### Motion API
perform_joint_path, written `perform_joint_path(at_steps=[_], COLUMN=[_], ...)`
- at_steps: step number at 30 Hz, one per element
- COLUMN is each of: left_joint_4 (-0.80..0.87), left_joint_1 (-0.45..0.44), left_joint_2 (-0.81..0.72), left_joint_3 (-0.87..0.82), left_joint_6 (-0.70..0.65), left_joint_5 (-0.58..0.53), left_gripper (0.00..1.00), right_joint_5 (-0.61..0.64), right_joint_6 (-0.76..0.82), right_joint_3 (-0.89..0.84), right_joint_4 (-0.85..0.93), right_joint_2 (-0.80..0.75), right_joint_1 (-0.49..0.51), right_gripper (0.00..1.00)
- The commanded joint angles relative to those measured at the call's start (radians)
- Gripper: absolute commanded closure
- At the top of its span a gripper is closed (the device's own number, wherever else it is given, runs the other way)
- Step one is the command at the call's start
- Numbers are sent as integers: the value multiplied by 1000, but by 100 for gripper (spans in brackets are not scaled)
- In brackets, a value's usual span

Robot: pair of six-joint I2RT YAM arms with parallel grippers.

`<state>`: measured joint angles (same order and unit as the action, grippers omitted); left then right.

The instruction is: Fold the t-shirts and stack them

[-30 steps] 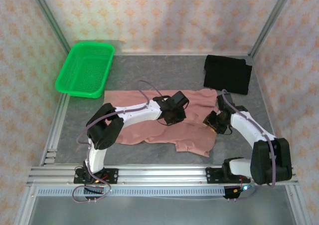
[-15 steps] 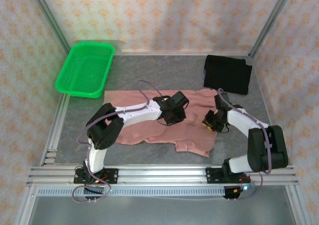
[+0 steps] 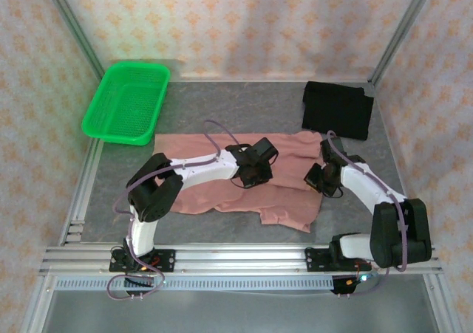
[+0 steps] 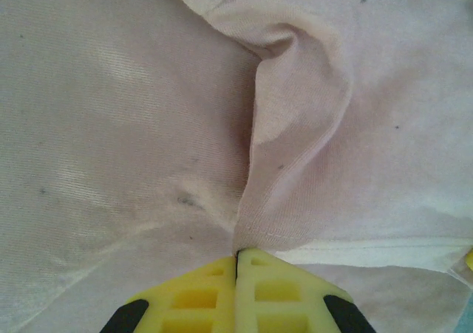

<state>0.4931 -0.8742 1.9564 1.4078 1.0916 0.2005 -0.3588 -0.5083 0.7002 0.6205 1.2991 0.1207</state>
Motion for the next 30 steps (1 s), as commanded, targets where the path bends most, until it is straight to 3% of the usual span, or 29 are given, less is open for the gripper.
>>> perform_joint_path(at_steps=[1, 15, 19, 21, 25, 28, 30], left_joint_4=[59, 53, 76, 90, 126, 160, 181], left_joint_1=[9, -20, -14, -5, 10, 27, 50], left_joint_2=[-33, -16, -41, -103, -223, -345, -443], left_joint_3=[8, -28, -59, -78, -99, -122, -159], left_joint_6=[-25, -15, -3, 1, -12, -24, -22], left_joint_5=[-45, -6, -32, -53, -103, -149, -172], left_gripper=[100, 100, 100, 100, 99, 89, 75], right_joint_5=[61, 126, 115, 108, 138, 154, 125], right_joint_6=[16, 19, 14, 11, 16, 21, 35], right_joint_3=[22, 16, 15, 22, 55, 88, 106], right_joint_4=[70, 103, 106, 120, 187, 245, 265], right_joint_2=[-7, 14, 10, -5, -89, -173, -232], right_joint_1=[-4, -4, -3, -4, -4, -4, -5], right_gripper=[100, 100, 95, 87, 55, 35, 21])
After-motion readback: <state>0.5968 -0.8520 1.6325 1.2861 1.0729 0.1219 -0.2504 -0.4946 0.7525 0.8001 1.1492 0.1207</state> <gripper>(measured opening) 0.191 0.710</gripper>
